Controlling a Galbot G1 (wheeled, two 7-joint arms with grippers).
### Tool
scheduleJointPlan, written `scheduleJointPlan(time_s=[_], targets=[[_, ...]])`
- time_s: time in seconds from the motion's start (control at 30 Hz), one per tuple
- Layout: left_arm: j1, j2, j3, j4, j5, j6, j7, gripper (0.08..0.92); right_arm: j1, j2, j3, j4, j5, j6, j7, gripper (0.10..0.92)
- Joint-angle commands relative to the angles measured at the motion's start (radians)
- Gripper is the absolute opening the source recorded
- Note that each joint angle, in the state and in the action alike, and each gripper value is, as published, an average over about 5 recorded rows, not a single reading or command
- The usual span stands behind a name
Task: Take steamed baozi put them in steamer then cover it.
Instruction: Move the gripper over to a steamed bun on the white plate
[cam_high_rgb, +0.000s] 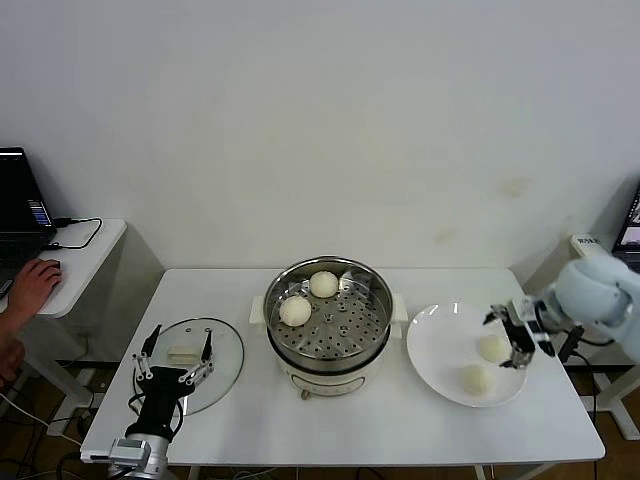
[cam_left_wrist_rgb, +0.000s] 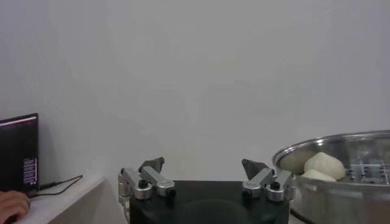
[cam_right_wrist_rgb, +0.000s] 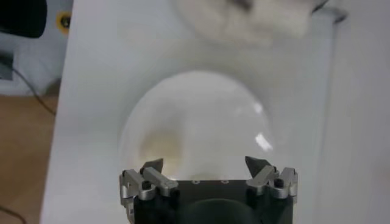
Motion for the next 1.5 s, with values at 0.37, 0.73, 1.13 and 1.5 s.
scheduleJointPlan(time_s=[0.37,0.73,1.13,1.5], targets=[[0.022,-0.015,-0.013,-0.014,0.009,0.000,0.001,0.823,-0.323,0.116,0.208,-0.090,-0.112,-0.004,0.051,0.823],[0.025,-0.023,-0.012,-0.007,0.014,-0.003,0.001,0.823,-0.327,0.182,0.216,-0.174,-0.128,-0.009,0.070,0.823],[0.020,-0.023,-0.009,-0.005,0.013,-0.004,0.001,0.823,-0.327,0.194,0.211,-0.189,-0.118,-0.024,0.057,0.725],[0.023,-0.021,-0.010,-0.013,0.011,-0.005,0.001,0.823,-0.262,0.189,0.203,-0.194,-0.095,-0.020,0.044,0.592]])
